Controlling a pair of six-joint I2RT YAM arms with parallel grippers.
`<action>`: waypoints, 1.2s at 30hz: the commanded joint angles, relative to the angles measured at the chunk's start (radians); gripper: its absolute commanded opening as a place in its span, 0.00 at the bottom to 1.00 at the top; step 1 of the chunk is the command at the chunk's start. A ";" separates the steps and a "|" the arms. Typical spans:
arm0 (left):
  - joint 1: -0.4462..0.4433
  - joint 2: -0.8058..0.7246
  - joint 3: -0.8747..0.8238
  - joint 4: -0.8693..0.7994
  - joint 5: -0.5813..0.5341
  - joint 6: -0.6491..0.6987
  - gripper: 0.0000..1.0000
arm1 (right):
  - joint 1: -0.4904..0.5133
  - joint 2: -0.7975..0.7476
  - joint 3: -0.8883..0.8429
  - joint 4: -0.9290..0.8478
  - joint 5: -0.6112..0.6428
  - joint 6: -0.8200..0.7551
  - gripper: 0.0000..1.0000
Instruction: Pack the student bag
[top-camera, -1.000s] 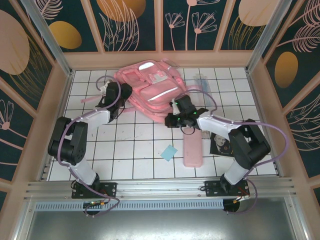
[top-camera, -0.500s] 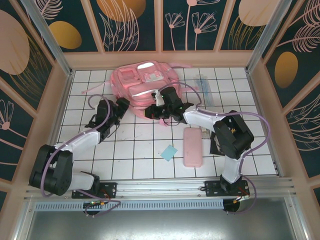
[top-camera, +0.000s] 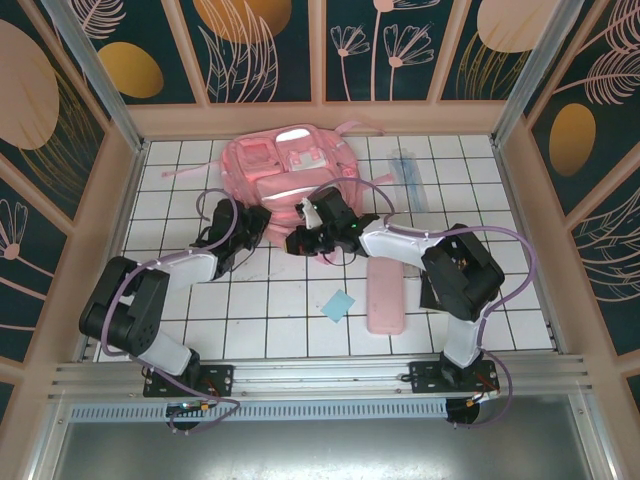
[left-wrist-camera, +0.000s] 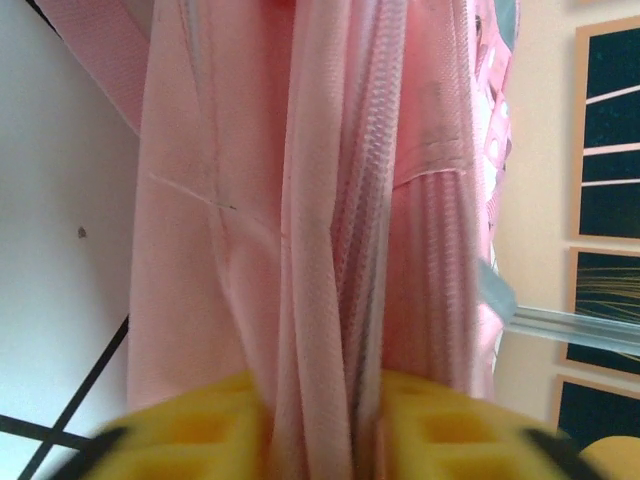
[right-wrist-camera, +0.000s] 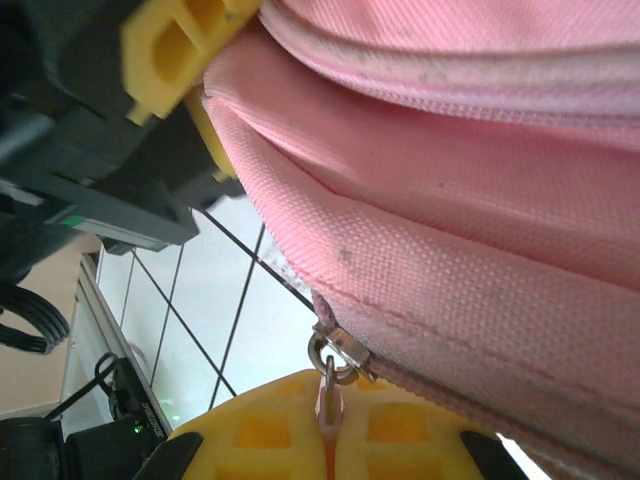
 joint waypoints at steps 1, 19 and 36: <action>-0.003 -0.002 0.012 0.059 -0.018 0.014 0.00 | 0.016 -0.050 0.042 -0.187 -0.009 -0.099 0.00; 0.071 -0.173 -0.009 -0.184 -0.101 0.266 0.00 | -0.302 -0.070 0.152 -0.665 0.496 -0.467 0.00; 0.102 0.128 0.316 -0.159 0.011 0.382 0.10 | -0.038 -0.034 0.092 -0.241 -0.194 -0.329 0.00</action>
